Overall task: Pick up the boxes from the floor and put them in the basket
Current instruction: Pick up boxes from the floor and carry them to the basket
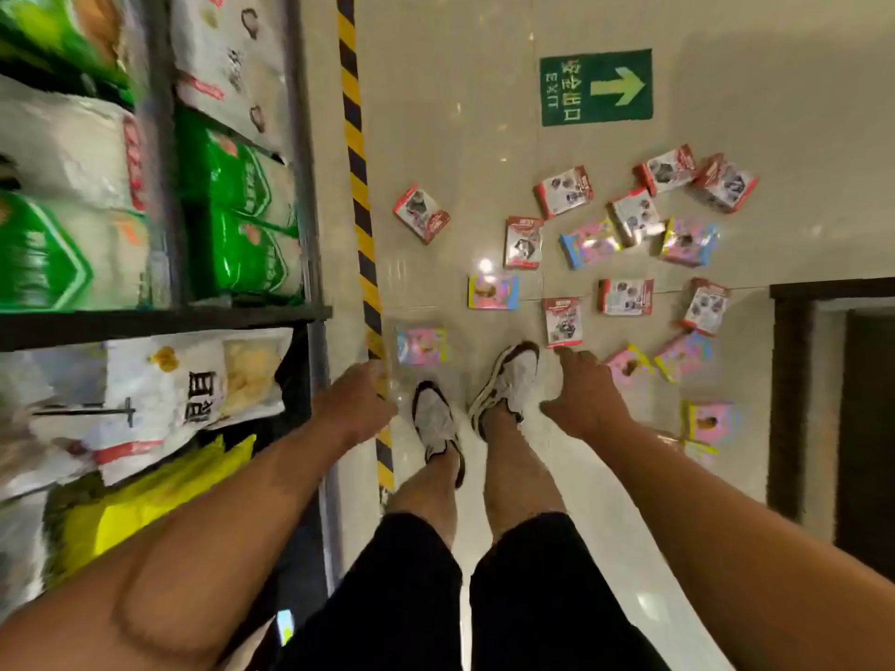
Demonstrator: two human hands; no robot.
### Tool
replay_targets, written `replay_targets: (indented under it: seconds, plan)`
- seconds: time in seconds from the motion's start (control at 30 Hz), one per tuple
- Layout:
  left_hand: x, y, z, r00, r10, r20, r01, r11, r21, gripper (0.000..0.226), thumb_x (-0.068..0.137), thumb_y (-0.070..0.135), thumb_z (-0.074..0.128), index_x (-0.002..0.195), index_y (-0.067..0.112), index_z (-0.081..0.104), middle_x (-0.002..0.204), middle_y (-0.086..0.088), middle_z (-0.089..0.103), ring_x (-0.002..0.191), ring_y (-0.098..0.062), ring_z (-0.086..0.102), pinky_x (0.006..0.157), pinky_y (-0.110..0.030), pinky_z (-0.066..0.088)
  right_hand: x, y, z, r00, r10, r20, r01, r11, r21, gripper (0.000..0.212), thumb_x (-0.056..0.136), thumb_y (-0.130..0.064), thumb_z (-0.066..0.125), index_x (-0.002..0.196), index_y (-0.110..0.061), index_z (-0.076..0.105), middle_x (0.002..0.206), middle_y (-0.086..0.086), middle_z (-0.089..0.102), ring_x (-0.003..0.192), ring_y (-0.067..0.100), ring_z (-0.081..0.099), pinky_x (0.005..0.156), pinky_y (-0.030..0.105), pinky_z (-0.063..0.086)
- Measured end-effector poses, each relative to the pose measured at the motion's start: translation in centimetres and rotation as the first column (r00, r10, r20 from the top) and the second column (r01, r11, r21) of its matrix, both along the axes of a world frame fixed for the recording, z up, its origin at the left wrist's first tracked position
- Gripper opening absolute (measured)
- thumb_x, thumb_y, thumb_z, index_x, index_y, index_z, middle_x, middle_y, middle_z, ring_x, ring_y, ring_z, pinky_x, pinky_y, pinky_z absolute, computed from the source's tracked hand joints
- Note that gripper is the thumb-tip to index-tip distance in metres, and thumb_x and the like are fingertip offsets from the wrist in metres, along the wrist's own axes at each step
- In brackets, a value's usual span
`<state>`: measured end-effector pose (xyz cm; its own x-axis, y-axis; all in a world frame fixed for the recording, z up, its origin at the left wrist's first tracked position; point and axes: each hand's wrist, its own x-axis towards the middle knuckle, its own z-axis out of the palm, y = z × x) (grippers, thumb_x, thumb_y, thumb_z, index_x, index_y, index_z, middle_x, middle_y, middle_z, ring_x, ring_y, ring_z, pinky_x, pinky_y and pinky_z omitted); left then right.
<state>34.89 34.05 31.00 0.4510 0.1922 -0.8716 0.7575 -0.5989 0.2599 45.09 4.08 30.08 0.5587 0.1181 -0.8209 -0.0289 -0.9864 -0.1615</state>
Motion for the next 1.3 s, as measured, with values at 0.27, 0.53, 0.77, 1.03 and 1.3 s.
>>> replay_targets:
  seconds: [0.27, 0.53, 0.77, 1.03, 1.3]
  plan:
    - [2.7, 0.9, -26.3, 0.961, -0.273, -0.039, 0.275, 0.951, 0.138, 0.076, 0.078, 0.024, 0.073, 0.147, 0.017, 0.04, 0.144, -0.014, 0.043, 0.133, -0.036, 0.044, 0.104, -0.05, 0.047, 7.6, 4.5, -25.8, 0.935, 0.316, 0.159, -0.309, 0.949, -0.067, 0.098, 0.071, -0.032, 0.08, 0.15, -0.025, 0.024, 0.147, 0.011, 0.035, 0.128, 0.042, 0.04, 0.086, 0.053, 0.052]
    - [0.4, 0.5, -45.6, 0.822, -0.555, -0.129, 0.566, 0.766, 0.307, 0.105, 0.084, 0.035, 0.071, 0.16, 0.024, 0.0, 0.169, -0.009, -0.001, 0.156, -0.033, 0.002, 0.119, -0.061, 0.023, 11.4, 7.4, -43.9, 0.763, 0.587, 0.271, -0.556, 0.809, -0.19, 0.115, 0.065, -0.025, 0.083, 0.155, -0.027, 0.012, 0.159, 0.016, 0.023, 0.139, 0.043, 0.033, 0.093, 0.053, 0.048]
    - [-1.2, -0.6, -50.6, 0.755, -0.649, -0.088, 0.6, 0.631, 0.492, 0.077, 0.083, 0.02, 0.07, 0.149, 0.013, 0.031, 0.143, -0.019, 0.044, 0.133, -0.04, 0.043, 0.098, -0.058, 0.044, 11.9, 6.1, -48.8, 0.74, 0.623, 0.254, -0.578, 0.782, -0.234, 0.11, 0.071, -0.021, 0.079, 0.155, -0.028, 0.008, 0.141, 0.016, 0.04, 0.127, 0.039, 0.043, 0.088, 0.052, 0.048]
    - [3.8, -0.1, -38.0, 0.94, -0.334, -0.066, 0.339, 0.9, 0.274, 0.11, 0.062, 0.073, 0.058, 0.151, 0.018, 0.023, 0.138, -0.016, 0.04, 0.123, -0.041, 0.043, 0.093, -0.053, 0.048, 9.4, 3.6, -39.9, 0.989, -0.013, 0.147, 0.012, 1.0, 0.006, 0.082, 0.075, -0.078, 0.046, 0.134, -0.022, 0.038, 0.109, 0.021, 0.058, 0.105, 0.042, 0.055, 0.09, 0.049, 0.047]
    - [8.6, -0.6, -17.2, 0.957, 0.098, -0.272, -0.107, 0.994, -0.018, 0.08, 0.051, 0.056, 0.076, 0.123, 0.031, 0.054, 0.113, 0.001, 0.066, 0.099, -0.022, 0.065, 0.088, -0.049, 0.057, 6.8, -3.0, -19.4, 0.853, -0.47, -0.227, 0.479, 0.878, -0.018, 0.074, 0.084, -0.069, 0.044, 0.144, -0.025, 0.039, 0.126, 0.017, 0.057, 0.116, 0.04, 0.056, 0.099, 0.05, 0.048]
